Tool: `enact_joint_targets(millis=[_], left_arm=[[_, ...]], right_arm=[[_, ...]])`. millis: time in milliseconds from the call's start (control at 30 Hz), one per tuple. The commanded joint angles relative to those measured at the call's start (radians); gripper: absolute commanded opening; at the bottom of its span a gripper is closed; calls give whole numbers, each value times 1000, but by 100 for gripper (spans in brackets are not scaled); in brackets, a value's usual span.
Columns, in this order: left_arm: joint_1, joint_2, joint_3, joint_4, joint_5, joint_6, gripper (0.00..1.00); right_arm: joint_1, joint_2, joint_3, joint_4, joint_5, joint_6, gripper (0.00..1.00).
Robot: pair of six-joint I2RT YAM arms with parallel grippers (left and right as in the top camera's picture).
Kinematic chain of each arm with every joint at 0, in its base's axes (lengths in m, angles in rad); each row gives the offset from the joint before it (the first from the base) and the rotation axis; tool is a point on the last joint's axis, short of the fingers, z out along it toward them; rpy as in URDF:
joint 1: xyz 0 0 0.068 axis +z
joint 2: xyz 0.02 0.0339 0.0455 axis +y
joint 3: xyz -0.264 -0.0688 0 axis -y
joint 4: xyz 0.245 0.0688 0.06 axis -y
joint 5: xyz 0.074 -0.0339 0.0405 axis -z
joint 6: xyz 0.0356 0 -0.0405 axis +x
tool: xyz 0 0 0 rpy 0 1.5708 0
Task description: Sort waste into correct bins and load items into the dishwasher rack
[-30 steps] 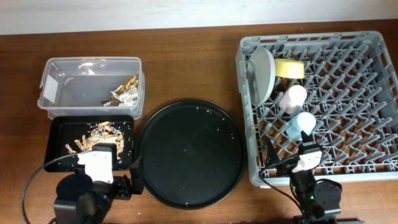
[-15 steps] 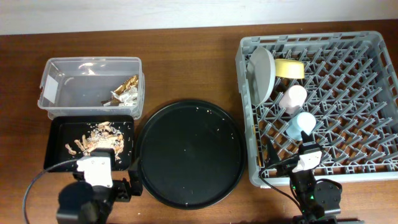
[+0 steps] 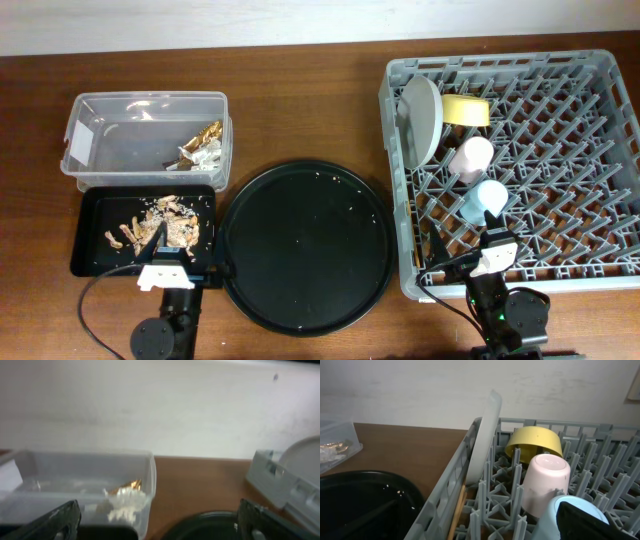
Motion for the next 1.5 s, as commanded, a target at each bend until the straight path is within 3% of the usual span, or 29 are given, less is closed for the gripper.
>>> enact_joint_targets(millis=[0, 67, 1467], left_arm=[[5, -10, -26, -38, -3, 23, 99], [5, -8, -26, -106, -8, 23, 99], [5, -3, -25, -108, -8, 23, 99]], right_arm=[[5, -3, -5, -6, 9, 1, 99], [5, -3, -5, -6, 9, 1, 99], [5, -3, -5, -6, 9, 1, 99]])
